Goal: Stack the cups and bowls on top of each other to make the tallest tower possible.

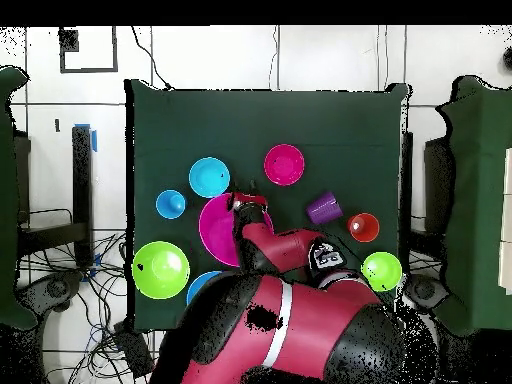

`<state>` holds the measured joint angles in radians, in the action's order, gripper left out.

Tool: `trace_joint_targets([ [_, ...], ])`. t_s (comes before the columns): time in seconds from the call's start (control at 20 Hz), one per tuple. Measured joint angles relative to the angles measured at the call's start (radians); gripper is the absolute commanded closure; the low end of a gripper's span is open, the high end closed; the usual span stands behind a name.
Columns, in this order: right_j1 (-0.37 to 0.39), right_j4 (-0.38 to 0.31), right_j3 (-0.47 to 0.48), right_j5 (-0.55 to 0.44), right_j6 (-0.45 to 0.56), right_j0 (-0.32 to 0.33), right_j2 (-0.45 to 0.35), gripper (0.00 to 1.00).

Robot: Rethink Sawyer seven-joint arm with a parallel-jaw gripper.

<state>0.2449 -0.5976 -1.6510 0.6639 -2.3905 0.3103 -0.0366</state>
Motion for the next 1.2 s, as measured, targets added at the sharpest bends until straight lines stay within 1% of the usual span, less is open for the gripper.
trace_joint_targets([
  [0.15, 0.006, -0.008, 0.000, -0.010, 0.000, -0.002, 0.005, 0.00],
  [0.25, 0.014, -0.027, 0.000, -0.033, 0.000, 0.000, 0.005, 0.00],
  [0.35, 0.027, -0.049, 0.000, -0.069, 0.000, 0.004, 0.005, 0.00],
  [0.45, 0.038, -0.053, -0.002, -0.095, 0.000, 0.005, 0.005, 0.00],
  [0.55, 0.065, -0.052, -0.018, -0.134, 0.000, 0.003, 0.006, 0.00],
  [0.6, 0.102, -0.036, -0.049, -0.172, 0.000, -0.007, 0.008, 0.00],
  [0.7, 0.131, -0.020, -0.074, -0.198, 0.000, -0.015, 0.008, 0.00],
  [0.85, 0.202, 0.020, -0.136, -0.265, 0.000, -0.030, 0.001, 0.00],
  [0.9, 0.241, 0.040, -0.170, -0.306, 0.000, -0.030, -0.010, 0.00],
  [0.95, 0.258, 0.048, -0.184, -0.326, 0.000, -0.029, -0.017, 0.00],
  [1.05, 0.326, 0.077, -0.241, -0.414, 0.000, -0.010, -0.056, 0.00],
  [1.2, 0.366, 0.088, -0.279, -0.475, 0.000, 0.020, -0.097, 0.00],
])
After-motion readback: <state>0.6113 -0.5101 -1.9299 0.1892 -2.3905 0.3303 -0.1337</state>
